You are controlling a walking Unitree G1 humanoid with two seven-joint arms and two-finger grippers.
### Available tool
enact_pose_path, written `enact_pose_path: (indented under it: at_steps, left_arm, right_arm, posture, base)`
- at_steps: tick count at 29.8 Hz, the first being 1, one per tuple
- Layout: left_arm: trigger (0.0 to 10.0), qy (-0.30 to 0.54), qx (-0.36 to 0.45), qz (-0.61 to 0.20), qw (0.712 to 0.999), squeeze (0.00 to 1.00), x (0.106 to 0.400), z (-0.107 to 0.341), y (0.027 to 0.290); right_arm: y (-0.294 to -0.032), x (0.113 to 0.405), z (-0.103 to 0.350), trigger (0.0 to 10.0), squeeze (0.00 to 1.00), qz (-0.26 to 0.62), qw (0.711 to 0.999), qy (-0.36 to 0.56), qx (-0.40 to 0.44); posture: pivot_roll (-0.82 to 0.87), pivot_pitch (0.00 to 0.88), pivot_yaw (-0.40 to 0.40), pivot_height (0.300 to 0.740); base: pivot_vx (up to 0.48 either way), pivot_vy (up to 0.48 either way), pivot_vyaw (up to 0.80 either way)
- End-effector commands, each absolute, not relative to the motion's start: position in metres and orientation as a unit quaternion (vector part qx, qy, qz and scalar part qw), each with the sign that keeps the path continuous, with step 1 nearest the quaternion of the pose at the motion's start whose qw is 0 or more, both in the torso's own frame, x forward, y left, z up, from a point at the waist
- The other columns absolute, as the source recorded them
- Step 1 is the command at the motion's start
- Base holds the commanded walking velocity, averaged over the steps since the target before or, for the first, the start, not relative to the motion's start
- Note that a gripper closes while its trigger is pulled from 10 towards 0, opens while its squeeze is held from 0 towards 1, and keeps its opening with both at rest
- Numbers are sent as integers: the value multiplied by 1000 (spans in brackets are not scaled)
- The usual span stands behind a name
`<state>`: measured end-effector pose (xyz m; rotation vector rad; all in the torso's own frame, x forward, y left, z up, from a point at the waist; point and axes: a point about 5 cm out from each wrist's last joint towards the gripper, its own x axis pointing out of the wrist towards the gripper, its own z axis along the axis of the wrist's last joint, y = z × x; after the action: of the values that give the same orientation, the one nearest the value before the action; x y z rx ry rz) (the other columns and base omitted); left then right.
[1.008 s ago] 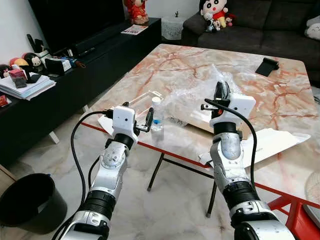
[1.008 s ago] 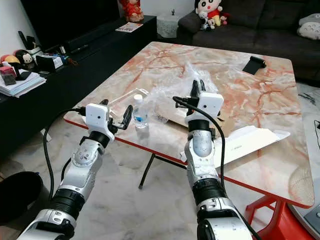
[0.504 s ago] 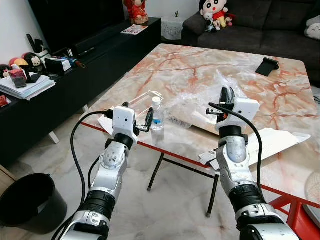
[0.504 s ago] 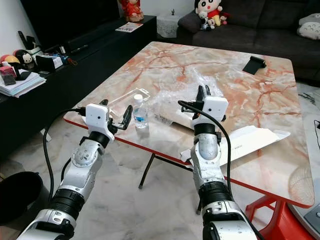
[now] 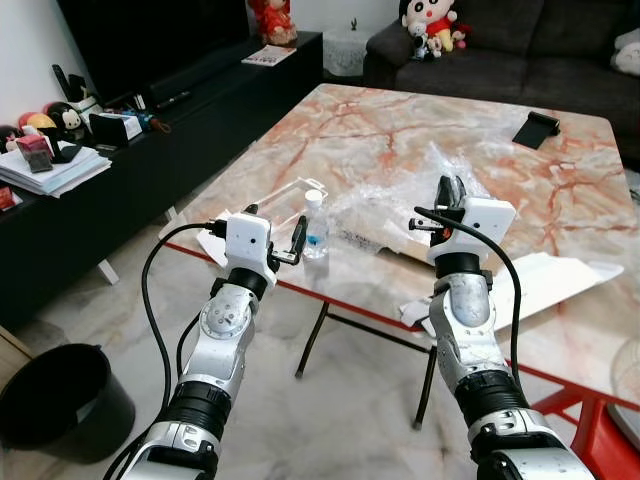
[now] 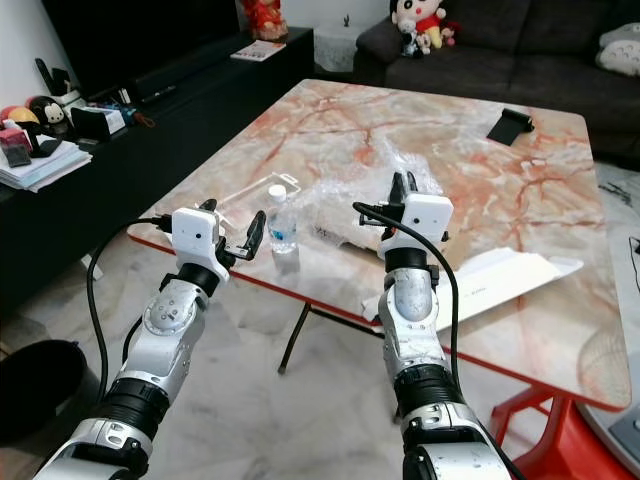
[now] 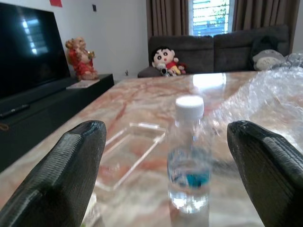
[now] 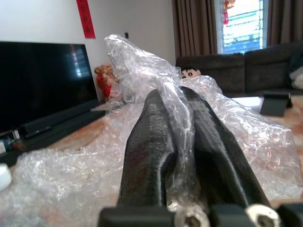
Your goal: Picking trash to rubbish bin
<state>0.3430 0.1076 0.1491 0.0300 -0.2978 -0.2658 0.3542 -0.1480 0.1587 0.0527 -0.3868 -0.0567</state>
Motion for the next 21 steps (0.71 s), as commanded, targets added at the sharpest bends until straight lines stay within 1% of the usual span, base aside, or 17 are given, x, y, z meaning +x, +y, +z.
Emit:
enact_pose_path:
  at_steps: [1, 21]
  left_arm:
    - [10000, -143, 22, -130, 981, 0, 343, 146, 109]
    - [10000, -140, 23, -126, 982, 0, 342, 144, 112]
  right_arm:
    - [-145, 354, 160, 10000, 0, -21, 981, -193, 23]
    - [-144, 353, 154, 10000, 0, -19, 983, -180, 22]
  posture:
    - [-13, 0, 42, 740]
    - [-7, 0, 32, 740]
  base:
    - [-281, 0, 0]
    - [-262, 0, 0]
